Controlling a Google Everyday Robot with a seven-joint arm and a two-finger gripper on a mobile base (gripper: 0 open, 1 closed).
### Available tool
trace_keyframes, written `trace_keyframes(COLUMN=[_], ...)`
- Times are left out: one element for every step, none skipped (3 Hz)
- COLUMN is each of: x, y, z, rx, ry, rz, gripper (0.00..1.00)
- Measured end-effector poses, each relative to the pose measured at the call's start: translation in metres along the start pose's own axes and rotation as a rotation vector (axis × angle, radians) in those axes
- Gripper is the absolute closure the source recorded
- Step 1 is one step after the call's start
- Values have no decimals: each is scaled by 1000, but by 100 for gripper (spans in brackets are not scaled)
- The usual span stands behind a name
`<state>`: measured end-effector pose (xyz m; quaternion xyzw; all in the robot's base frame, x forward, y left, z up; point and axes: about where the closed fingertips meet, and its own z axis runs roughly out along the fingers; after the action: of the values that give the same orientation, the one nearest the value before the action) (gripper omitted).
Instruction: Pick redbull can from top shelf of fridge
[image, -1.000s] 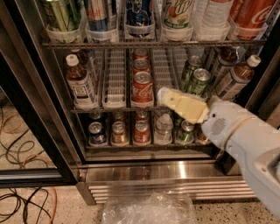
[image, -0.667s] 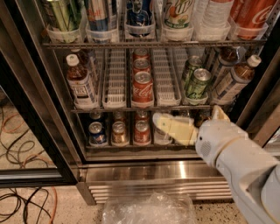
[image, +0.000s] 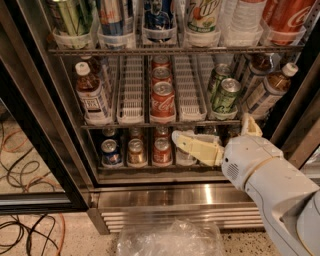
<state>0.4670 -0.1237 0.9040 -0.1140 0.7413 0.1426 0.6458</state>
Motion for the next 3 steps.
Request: trace_keyframes(x=[-14, -29, -32], y=[32, 57, 59], z=[12, 23, 24], rx=[-97, -144, -146], ry=[-36, -82, -88], rz=[-34, 2, 6], gripper=[0, 0, 0])
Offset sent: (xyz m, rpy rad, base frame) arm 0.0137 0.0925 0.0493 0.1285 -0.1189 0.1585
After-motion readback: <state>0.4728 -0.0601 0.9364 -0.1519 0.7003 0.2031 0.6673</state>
